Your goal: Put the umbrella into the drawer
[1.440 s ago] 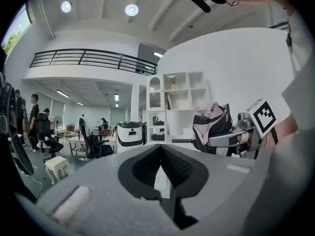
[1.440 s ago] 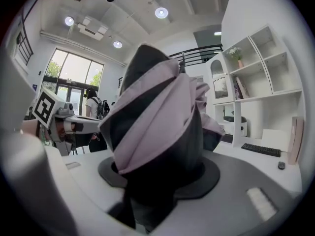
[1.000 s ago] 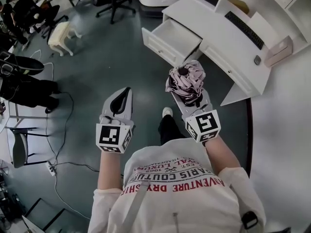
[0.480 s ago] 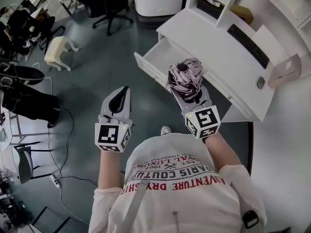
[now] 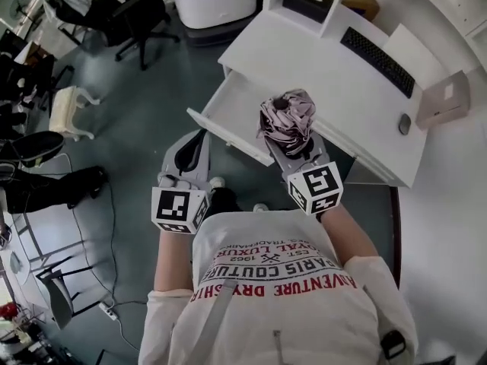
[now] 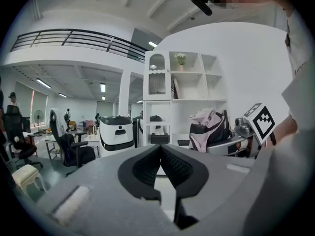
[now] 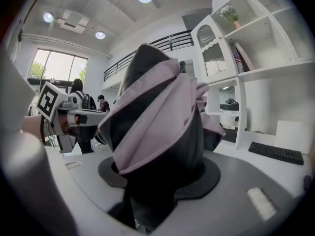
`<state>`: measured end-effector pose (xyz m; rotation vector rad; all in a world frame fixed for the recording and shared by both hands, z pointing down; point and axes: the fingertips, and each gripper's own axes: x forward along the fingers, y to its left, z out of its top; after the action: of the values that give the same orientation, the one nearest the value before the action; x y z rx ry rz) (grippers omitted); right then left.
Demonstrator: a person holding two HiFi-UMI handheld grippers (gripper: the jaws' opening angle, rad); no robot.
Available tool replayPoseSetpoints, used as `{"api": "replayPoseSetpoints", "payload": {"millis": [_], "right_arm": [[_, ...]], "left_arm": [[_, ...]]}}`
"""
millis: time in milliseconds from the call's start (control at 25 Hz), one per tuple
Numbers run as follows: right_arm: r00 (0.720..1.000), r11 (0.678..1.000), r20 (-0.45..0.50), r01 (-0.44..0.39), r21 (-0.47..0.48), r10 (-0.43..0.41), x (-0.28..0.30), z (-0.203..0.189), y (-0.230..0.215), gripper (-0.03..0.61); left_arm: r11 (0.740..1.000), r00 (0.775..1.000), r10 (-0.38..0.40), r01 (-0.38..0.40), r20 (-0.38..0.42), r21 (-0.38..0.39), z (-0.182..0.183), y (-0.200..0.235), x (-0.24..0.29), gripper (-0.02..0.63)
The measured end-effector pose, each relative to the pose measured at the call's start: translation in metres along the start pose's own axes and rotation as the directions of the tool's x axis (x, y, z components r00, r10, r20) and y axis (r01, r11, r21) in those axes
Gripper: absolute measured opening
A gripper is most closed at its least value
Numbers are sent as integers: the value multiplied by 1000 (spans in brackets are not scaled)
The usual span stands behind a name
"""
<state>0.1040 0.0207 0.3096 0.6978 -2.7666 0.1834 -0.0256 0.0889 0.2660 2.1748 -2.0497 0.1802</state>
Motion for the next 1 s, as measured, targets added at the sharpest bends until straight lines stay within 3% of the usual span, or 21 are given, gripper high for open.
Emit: {"api": "replayPoseSetpoints", "payload": {"millis": [240,560,720,1000], "right_arm": [[988,987,-57,149,60,-145,50,-6,-28,215],[960,959,-138,259,114,-243,120,-19,-44,215],[945,957,-230,265,119,-233,152,-56,-44,215],[912,981,-392,172,89,-124,214,-149,-48,215]], "left_arm": [[982,982,-188,188,-6,20,7,35,75,6],[910,910,-413,414,-32,25,0,70,145,6],[862,862,-505,506,-43,13,-23,79,168,6],[803,801,-595,596,-61,-17,-76,97,202,6]]}}
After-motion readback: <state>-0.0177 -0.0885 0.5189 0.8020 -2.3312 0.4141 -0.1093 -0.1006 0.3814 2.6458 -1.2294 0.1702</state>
